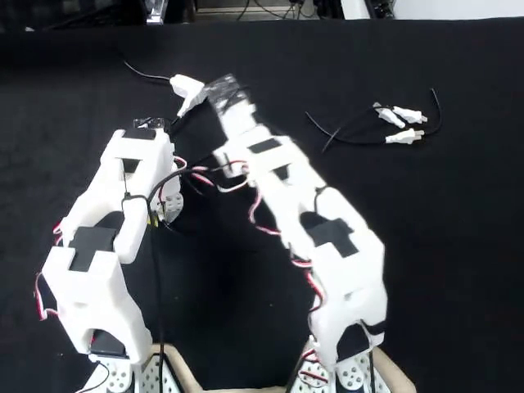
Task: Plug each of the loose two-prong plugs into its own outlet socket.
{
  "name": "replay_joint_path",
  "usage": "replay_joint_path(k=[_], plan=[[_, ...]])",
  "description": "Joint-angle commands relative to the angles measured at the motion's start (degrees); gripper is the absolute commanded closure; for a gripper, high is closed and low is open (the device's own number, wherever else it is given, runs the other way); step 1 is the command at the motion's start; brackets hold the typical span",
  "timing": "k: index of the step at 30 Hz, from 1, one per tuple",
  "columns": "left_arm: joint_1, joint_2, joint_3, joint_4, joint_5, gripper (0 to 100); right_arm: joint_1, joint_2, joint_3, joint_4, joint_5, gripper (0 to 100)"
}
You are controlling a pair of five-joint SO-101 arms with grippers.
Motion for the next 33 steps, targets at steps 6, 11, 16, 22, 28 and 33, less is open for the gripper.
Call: replay_joint_path(k=[6,11,16,22,28,33], plan=[[-0.66,-2.37,-0.57,-2.37,-0.44,94,3.96,-15.08,-0.48,22.51,0.35,87.9],[-0.75,-2.9,-1.98,-1.93,-0.53,91,10.81,-23.78,4.35,24.44,0.35,87.9],[-1.01,-2.9,-0.48,-1.85,-0.53,70,13.8,-29.85,15.43,18.99,0.35,87.9],[-1.71,-2.64,-1.01,-2.81,0.09,66,13.8,-33.54,31.69,2.46,0.35,87.9],[-1.45,-2.99,-3.47,-2.9,0.09,66,13.45,-34.42,36.44,-5.36,0.35,87.9],[-1.63,-2.99,-6.11,-2.99,0.09,68,13.45,-32.04,35.38,-5.54,0.35,87.9]])
